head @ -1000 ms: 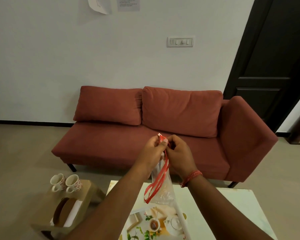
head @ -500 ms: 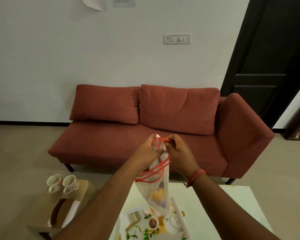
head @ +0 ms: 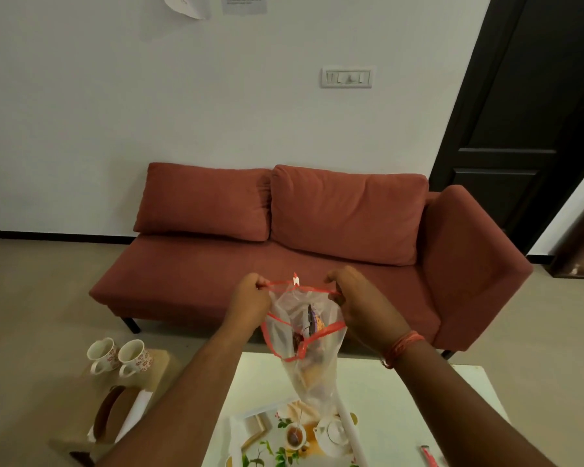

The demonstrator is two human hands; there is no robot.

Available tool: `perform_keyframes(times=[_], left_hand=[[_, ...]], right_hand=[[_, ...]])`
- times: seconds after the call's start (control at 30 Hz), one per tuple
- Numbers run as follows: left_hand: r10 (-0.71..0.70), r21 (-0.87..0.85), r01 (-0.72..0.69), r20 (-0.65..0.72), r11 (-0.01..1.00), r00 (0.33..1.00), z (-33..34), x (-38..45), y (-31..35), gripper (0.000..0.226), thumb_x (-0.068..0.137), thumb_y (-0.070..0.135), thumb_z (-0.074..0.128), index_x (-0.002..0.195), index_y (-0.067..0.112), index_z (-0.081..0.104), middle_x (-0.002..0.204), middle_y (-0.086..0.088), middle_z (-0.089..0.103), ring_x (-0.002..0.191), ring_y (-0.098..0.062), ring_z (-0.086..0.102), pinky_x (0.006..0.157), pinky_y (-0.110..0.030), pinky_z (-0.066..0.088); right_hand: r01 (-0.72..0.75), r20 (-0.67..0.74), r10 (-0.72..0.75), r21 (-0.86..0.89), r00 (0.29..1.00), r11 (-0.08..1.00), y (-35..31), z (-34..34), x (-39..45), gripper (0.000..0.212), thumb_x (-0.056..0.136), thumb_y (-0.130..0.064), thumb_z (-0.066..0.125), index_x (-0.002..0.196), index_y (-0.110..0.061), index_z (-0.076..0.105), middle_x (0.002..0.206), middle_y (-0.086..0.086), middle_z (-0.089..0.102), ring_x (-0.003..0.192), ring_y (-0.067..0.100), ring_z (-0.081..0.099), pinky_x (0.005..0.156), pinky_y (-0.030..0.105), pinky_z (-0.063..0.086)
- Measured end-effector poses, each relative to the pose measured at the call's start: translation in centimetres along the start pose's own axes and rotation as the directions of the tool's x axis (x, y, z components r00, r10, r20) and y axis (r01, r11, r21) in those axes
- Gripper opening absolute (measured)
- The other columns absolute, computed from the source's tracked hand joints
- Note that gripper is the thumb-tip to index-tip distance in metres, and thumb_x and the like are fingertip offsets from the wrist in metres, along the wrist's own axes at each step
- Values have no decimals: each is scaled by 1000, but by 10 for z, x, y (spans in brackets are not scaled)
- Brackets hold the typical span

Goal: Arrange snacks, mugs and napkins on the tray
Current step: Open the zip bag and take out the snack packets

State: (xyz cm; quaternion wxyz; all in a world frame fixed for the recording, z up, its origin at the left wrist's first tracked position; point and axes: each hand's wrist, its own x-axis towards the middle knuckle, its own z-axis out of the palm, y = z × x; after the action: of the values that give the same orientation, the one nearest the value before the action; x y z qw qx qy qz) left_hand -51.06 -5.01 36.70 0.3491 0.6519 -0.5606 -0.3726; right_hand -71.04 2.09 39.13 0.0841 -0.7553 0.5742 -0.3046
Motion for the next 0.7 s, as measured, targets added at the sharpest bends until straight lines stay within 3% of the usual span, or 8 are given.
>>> perform_keyframes(times=[0.1,0.2,0.3,0.4,0.47,0.53,0.63,0.7], left_hand=[[21,-98,-28,-74,995,997,5,-5,0,25,85,-6,45,89,13,60,79,4,61,70,-9,53,56,-23,41],[114,-89,-122,-88,989,990,11,-12,2,19,89,-1,47,89,15,58,80,6,61,68,-4,51,55,-15,39],[240,-38,-244,-76,969,968,15,-18,6,25,92,0,43,85,20,55,80,9,59,71,-1,51,56,-8,39],[356,86,-356,14,930,934,16,-23,9,22,97,9,45,86,25,56,81,9,60,71,-3,54,57,-14,42],[445,127,-455,100,881,890,18,-24,9,17,96,15,47,85,23,57,77,5,62,68,-5,56,59,-14,45],[484,121,-496,115,860,867,19,-28,14,14,91,14,49,83,16,61,73,1,64,70,-10,58,60,-20,50],[453,97,-463,114,881,884,16,-34,16,20,92,12,53,83,26,63,78,10,67,73,-3,62,62,-13,50],[435,31,-438,70,898,898,13,-40,18,28,93,9,56,85,35,61,84,14,67,78,3,62,64,-9,48]], right_hand=[[11,16,-10,-62,1000,998,4,0,-3,39,86,8,59,120,-11,59,112,5,57,89,16,66,74,30,54],[-36,56,46,-163,997,986,5,2,-7,37,88,0,63,122,-11,57,118,8,58,94,29,64,76,34,51],[-102,109,126,-207,986,973,-1,0,-11,40,87,-13,69,123,-13,53,120,7,51,102,30,59,83,39,51],[12,-158,-35,-141,987,990,-33,0,-19,34,86,-17,66,118,-19,53,115,1,48,101,16,52,84,23,49],[139,-214,-160,-111,964,984,-60,7,-23,22,91,-14,52,112,-22,53,112,-3,52,95,8,50,80,15,47],[169,-76,-175,-75,982,983,-72,19,-24,24,92,-5,52,109,-22,54,111,-3,54,91,6,50,77,13,46],[-56,92,54,27,994,998,-63,27,-22,28,93,1,50,118,-10,54,108,3,54,85,11,47,70,13,37],[-196,255,207,-69,945,978,-51,26,-18,37,92,2,46,129,-1,47,117,11,54,98,22,54,78,17,40]])
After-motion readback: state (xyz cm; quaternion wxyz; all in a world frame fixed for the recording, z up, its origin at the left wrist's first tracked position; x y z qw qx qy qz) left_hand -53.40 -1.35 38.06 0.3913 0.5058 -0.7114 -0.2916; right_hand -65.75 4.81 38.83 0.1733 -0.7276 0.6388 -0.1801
